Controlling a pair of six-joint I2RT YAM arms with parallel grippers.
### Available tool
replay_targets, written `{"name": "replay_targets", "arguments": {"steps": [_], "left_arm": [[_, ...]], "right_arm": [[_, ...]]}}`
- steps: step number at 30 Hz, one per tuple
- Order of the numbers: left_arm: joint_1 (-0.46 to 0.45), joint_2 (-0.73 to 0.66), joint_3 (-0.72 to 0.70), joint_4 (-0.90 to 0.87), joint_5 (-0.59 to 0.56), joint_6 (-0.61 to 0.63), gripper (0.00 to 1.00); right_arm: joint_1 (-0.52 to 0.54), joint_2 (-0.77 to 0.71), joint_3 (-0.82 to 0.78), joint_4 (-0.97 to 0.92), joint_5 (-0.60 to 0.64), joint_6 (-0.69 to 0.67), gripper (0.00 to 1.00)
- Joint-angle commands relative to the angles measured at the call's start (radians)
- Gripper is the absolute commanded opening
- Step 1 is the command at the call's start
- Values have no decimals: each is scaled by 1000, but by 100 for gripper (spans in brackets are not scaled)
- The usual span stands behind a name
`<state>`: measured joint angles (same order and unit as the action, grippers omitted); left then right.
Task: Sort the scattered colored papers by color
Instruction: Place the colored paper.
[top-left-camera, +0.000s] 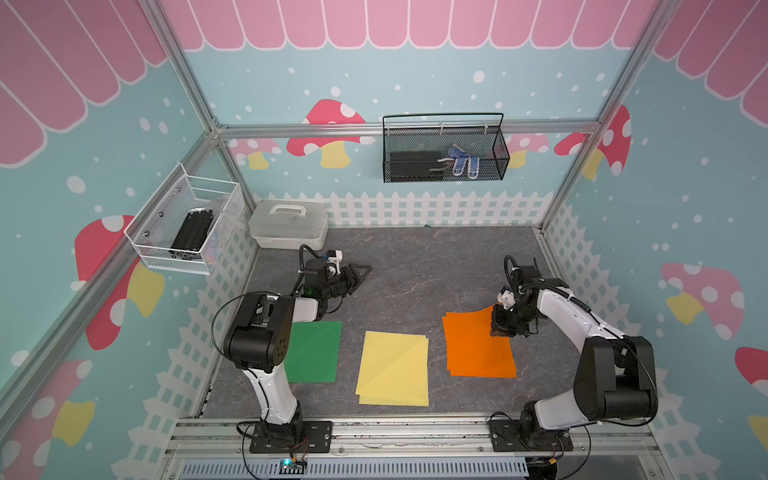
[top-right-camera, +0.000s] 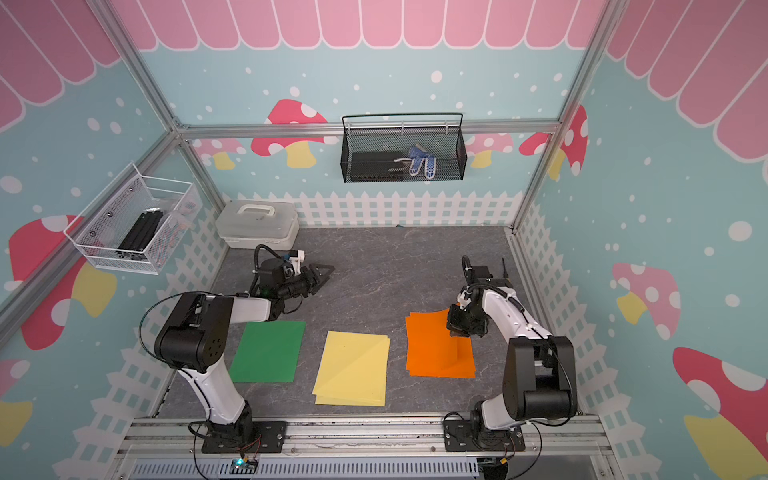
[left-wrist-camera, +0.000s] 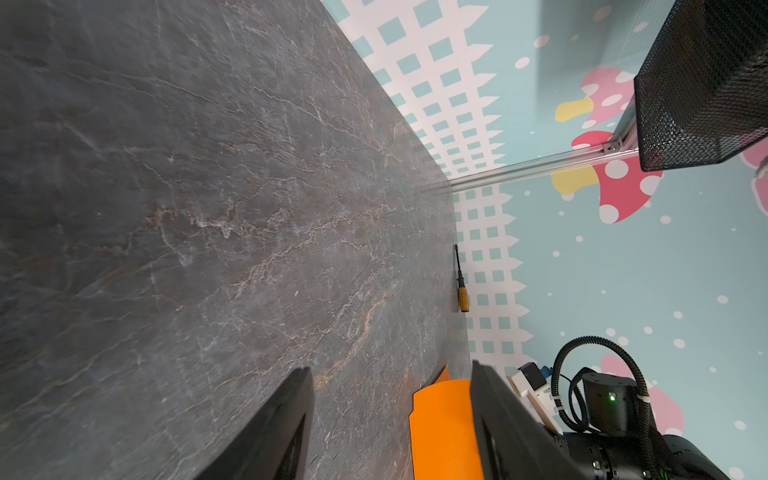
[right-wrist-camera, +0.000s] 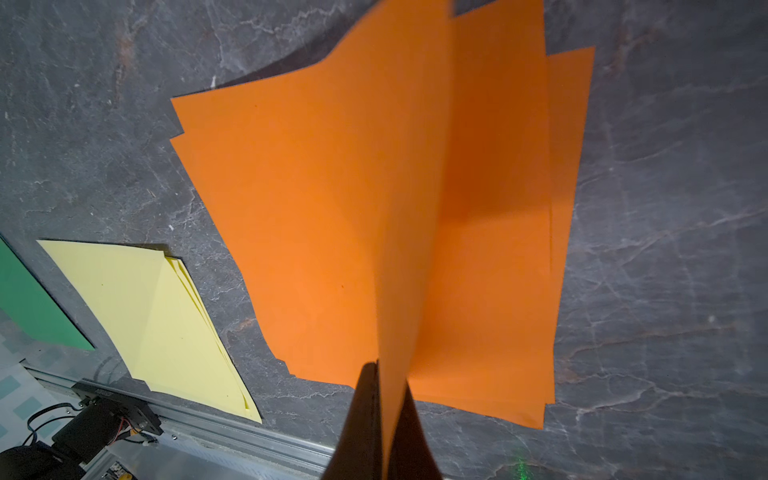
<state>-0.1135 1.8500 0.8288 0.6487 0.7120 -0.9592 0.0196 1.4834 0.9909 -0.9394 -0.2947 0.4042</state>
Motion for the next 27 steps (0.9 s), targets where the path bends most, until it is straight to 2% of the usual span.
{"name": "replay_targets", "arguments": {"steps": [1,3,5,7,9,13,17,20,23,27], "left_arm": [[12,14,-8,36,18,-13,62],[13,12,-10,36,17,-13,62],[16,12,-11,39,17,-15,62],[16,12,-13,43,18,-16,62],[17,14,-13,44,18,-18,62],[16,15,-14,46,21,-18,62],[17,12,-14,45,21,-17,62],[16,17,-10,44,18,-19,62],[15,26,-5,54,23,-36,62],[11,14,-6,39,15,-30,62]], "right_arm": [[-6,-11,-4,-29,43,7,16],[-9,-21,-12,-38,60,11,18],[-11,-37,-21,-48,86,22,29],[-19,-53,-31,-57,118,31,34],[-32,-71,-42,-62,146,45,44],[-74,-121,-43,-72,206,79,47],[-112,-187,-30,-75,233,102,48],[-103,-190,-11,-29,64,81,43],[-24,-149,35,-6,19,84,37],[112,-66,110,45,-7,120,37]]}}
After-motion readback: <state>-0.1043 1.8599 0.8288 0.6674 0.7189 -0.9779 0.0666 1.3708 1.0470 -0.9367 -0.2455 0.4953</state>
